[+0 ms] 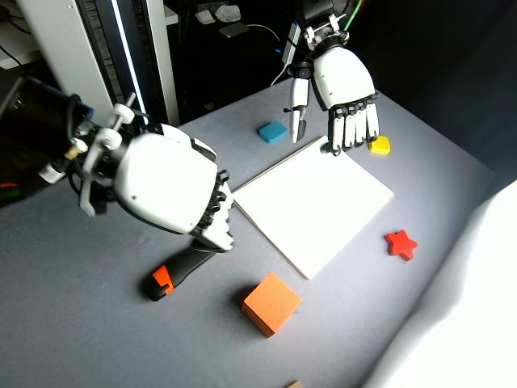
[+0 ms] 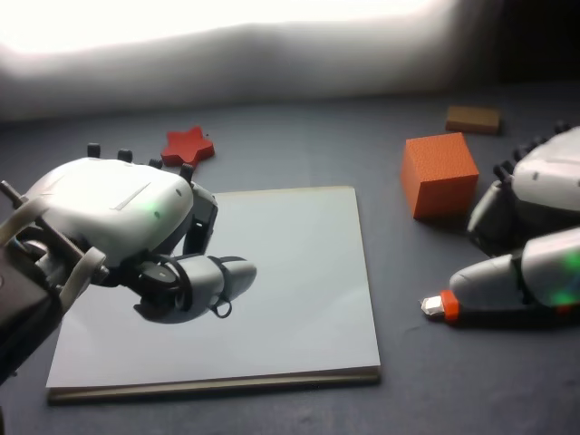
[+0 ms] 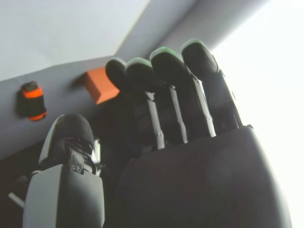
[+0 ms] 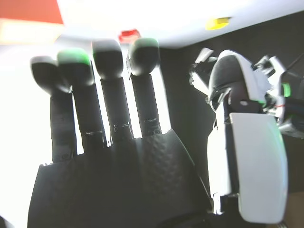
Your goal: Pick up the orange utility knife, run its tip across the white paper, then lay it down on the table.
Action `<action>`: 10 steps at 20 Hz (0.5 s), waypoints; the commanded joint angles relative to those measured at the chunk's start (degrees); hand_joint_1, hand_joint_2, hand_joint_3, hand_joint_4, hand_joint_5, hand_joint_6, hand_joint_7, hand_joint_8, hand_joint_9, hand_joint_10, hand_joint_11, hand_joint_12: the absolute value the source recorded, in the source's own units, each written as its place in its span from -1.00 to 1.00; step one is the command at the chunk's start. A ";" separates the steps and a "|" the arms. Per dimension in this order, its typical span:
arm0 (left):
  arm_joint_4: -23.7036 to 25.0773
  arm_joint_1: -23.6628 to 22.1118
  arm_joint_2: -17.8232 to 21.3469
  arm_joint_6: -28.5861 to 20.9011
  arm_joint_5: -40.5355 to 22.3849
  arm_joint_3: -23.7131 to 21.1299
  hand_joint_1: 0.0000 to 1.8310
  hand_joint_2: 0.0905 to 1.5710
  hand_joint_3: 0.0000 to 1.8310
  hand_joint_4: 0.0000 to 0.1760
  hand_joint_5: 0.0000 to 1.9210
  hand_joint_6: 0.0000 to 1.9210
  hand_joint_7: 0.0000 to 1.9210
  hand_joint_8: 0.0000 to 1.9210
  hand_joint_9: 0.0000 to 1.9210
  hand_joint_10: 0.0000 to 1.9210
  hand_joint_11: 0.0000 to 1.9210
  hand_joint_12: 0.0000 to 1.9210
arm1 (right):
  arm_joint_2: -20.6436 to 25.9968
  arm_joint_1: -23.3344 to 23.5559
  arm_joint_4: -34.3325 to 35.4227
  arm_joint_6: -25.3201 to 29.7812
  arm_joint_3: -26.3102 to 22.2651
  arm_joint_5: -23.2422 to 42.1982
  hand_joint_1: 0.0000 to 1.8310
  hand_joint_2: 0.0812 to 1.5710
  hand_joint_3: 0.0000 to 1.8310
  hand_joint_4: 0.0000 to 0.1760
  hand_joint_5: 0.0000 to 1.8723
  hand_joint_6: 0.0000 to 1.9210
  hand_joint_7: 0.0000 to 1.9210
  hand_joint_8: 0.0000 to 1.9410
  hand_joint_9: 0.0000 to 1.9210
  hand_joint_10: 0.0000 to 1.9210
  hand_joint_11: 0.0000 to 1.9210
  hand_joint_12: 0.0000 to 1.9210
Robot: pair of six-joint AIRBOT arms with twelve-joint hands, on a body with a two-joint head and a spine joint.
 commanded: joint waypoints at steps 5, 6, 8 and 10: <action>2.61 -5.08 0.60 2.99 0.31 0.24 -0.65 0.65 -1.00 -1.00 -0.32 0.58 -0.21 0.89 -0.30 1.00 -0.55 1.00 | 0.88 -0.36 5.92 1.14 -0.28 5.87 -0.89 0.50 -1.00 -1.00 -0.07 0.93 0.10 0.85 0.10 1.00 -0.14 1.00; 2.39 -5.39 0.61 2.99 0.57 0.24 -0.65 0.65 -1.00 -1.00 -0.32 0.58 -0.21 0.89 -0.30 1.00 -0.55 1.00 | 0.86 -0.21 6.22 1.15 -0.28 6.20 -0.89 0.50 -1.00 -1.00 -0.07 0.93 0.10 0.85 0.10 1.00 -0.14 1.00; 2.13 -6.36 0.61 2.99 0.95 0.20 -0.66 0.66 -1.00 -1.00 -0.34 0.55 -0.24 0.87 -0.34 1.00 -0.58 1.00 | 0.82 -0.34 6.22 1.09 -0.27 6.77 -0.90 0.51 -1.00 -1.00 -0.09 0.96 0.06 0.91 0.08 1.00 -0.17 1.00; 1.98 -7.20 0.60 3.17 1.11 0.15 -0.69 0.66 -1.00 -1.00 -0.34 0.52 -0.24 0.84 -0.35 1.00 -0.61 1.00 | 0.83 -1.49 6.22 1.09 0.13 10.36 -0.91 0.51 -1.00 -1.00 -0.10 0.98 0.06 0.92 0.07 1.00 -0.17 1.00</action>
